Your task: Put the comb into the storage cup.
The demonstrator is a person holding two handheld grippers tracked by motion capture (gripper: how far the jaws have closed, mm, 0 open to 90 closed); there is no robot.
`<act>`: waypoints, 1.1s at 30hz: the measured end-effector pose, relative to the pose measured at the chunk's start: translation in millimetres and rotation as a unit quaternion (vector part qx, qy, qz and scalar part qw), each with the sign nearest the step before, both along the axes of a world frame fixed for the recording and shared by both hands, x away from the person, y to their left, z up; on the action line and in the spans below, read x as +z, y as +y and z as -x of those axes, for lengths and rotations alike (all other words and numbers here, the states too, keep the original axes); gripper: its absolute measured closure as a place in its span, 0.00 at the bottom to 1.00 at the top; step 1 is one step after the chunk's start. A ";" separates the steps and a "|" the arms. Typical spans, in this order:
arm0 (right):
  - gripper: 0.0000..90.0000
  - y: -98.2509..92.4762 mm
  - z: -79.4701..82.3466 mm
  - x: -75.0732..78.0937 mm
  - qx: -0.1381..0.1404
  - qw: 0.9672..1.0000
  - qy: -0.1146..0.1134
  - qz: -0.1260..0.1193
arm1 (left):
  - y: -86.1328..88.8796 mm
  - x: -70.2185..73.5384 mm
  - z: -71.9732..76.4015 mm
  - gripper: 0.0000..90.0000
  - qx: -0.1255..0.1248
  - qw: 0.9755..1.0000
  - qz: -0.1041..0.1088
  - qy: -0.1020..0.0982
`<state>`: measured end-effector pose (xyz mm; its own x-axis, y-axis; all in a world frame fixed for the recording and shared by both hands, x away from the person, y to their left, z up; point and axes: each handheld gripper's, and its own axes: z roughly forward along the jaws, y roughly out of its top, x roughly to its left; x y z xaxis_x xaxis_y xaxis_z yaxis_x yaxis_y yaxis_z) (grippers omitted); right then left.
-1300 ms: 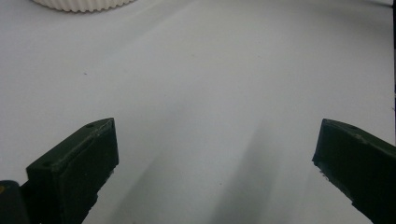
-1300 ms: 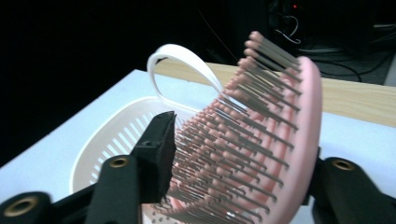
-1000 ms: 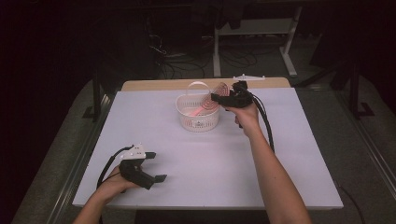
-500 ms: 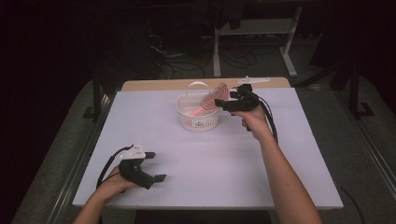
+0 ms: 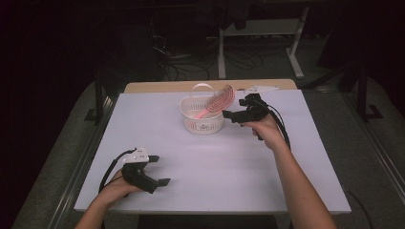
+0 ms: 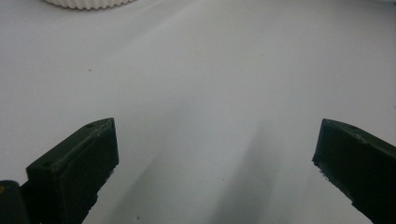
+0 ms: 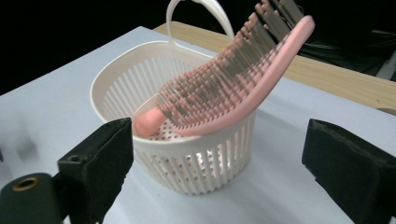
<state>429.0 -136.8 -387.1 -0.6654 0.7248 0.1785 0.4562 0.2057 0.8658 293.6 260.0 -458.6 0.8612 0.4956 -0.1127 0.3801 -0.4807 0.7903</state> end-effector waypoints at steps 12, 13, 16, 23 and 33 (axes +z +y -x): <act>0.03 -5.0 21.1 -4.9 0.018 1.000 -0.006 0.013 | 1.0 1.0 -0.8 0.00 0.001 1.000 -0.002 -0.003; 0.03 -5.5 23.0 -5.5 0.020 1.000 -0.007 0.013 | 1.2 1.1 -0.9 0.00 0.002 1.000 -0.001 -0.003; 0.01 -7.0 28.8 -8.1 0.025 1.000 -0.005 0.015 | 1.3 1.8 -0.9 0.00 0.002 1.000 0.000 -0.005; 0.00 -12.5 44.1 -16.7 0.034 0.999 -0.002 0.019 | 1.2 2.3 -0.9 0.00 0.003 1.000 0.003 -0.006; 0.00 -13.8 64.1 -27.0 0.054 0.998 0.009 0.037 | 2.5 3.6 -1.3 0.00 0.006 1.000 0.003 -0.011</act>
<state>364.9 -150.7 -414.1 -0.7372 0.6612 0.1390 0.4430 0.3176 0.8384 294.9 262.5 -455.1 0.8573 0.5056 -0.0972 0.3688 -0.4713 0.8012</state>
